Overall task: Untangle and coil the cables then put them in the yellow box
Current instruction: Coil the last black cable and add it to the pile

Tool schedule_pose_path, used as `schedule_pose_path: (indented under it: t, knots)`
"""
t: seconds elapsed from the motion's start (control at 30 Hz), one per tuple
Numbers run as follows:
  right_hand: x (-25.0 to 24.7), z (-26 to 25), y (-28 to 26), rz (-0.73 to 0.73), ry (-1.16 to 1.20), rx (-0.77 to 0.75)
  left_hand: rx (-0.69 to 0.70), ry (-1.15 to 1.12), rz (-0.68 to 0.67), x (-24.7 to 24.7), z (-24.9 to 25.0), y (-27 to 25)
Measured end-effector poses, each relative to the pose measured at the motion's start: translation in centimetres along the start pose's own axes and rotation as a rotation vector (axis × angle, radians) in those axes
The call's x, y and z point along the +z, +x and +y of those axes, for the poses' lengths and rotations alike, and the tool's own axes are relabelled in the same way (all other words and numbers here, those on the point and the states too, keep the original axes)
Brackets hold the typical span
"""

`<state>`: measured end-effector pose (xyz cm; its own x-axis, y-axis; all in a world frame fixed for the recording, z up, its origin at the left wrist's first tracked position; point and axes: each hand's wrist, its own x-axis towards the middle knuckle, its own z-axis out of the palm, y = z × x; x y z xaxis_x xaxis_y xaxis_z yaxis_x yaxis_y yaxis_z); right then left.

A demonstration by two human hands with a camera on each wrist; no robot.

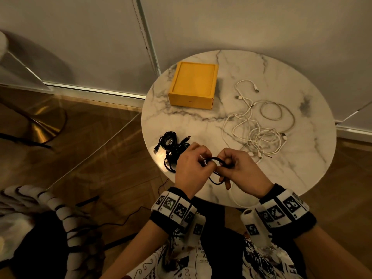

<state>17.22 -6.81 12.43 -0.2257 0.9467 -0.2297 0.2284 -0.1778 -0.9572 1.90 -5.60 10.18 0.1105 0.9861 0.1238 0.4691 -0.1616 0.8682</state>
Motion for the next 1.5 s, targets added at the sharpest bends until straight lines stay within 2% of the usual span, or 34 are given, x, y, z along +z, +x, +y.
schedule_pose_path:
  t: [0.03, 0.1, 0.27, 0.37, 0.6, 0.7, 0.8, 0.9, 1.07, 1.2, 1.3, 1.4, 1.5]
  knots:
    - [0.1, -0.1, -0.1, -0.018, 0.019, 0.006, 0.019, 0.012, -0.023, 0.2, 0.0, 0.0]
    - [-0.2, -0.2, -0.1, -0.042, 0.078, 0.027, -0.034, -0.080, -0.110, 0.2, 0.1, 0.2]
    - [-1.6, -1.2, -0.3, -0.086, 0.216, 0.042, -0.329, -0.707, -0.401, -1.3, 0.6, 0.5]
    - [-1.5, -2.0, -0.6, -0.120, 0.270, 0.012, -0.462, -0.959, -0.442, -1.6, 0.6, 0.0]
    - [-0.9, -2.9, -1.1, -0.237, 0.357, 0.010, -0.505, -1.164, -0.545, -1.6, 0.2, -0.8]
    - [-0.9, -3.2, -1.1, -0.211, 0.396, 0.014, -0.488, -1.220, -0.573, -2.3, -0.2, -0.9]
    - [-1.0, -3.3, -1.0, -0.208, 0.352, 0.013, -0.440, -1.161, -0.623, -3.2, -0.3, -0.7]
    - [-0.8, -3.2, -1.0, -0.192, 0.330, 0.032, -0.392, -1.092, -0.605, -3.5, -0.1, -0.6]
    - [-0.1, -2.3, -0.8, 0.014, 0.282, 0.079, -0.267, -0.789, -0.348, -2.8, 1.1, -0.5]
    - [0.3, -1.3, -0.9, 0.127, 0.219, 0.105, -0.131, -0.533, -0.290, -2.2, 1.6, -0.8]
    - [0.2, -1.1, -1.1, 0.104, 0.153, 0.121, -0.083, -0.364, -0.259, -2.1, 1.2, -1.1]
    - [0.0, -1.1, -1.2, 0.034, 0.105, 0.099, 0.020, -0.200, -0.150, -1.6, 0.7, -1.7]
    - [-0.1, -1.3, -1.2, -0.015, 0.137, 0.077, -0.038, -0.229, -0.120, -1.2, 0.2, -1.9]
